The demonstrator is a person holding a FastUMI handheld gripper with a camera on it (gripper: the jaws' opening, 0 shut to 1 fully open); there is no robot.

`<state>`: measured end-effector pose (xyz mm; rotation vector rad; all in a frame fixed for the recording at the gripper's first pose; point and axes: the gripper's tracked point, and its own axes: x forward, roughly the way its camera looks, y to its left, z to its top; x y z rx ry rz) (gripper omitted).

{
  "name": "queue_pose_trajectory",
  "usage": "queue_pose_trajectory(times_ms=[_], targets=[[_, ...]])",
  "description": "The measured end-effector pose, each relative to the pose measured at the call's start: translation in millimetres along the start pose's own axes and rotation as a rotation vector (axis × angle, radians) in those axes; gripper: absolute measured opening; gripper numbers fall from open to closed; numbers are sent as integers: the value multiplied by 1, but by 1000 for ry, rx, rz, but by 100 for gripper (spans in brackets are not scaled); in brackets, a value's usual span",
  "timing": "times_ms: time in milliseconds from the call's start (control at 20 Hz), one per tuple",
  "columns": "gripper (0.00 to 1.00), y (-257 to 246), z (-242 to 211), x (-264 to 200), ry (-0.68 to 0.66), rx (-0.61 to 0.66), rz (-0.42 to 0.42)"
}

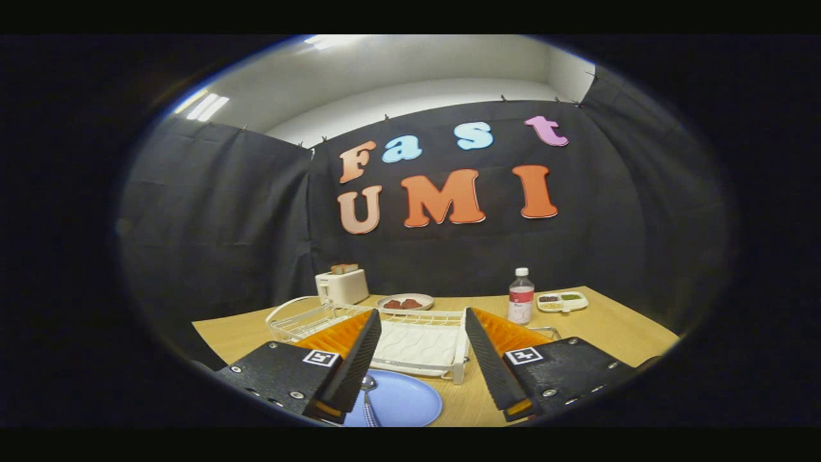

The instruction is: Take the plate from the dish rack, then take the spoon from the basket and place it into the plate.

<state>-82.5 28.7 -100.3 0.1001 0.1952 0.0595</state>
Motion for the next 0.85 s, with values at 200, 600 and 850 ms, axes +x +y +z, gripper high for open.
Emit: queue_pose_trajectory(times_ms=[200,600,850], targets=[[88,-16,17,6,-40,8,-81],[89,-24,31,19,-43,4,-124],[90,-17,45,22,-63,-68,-153]])
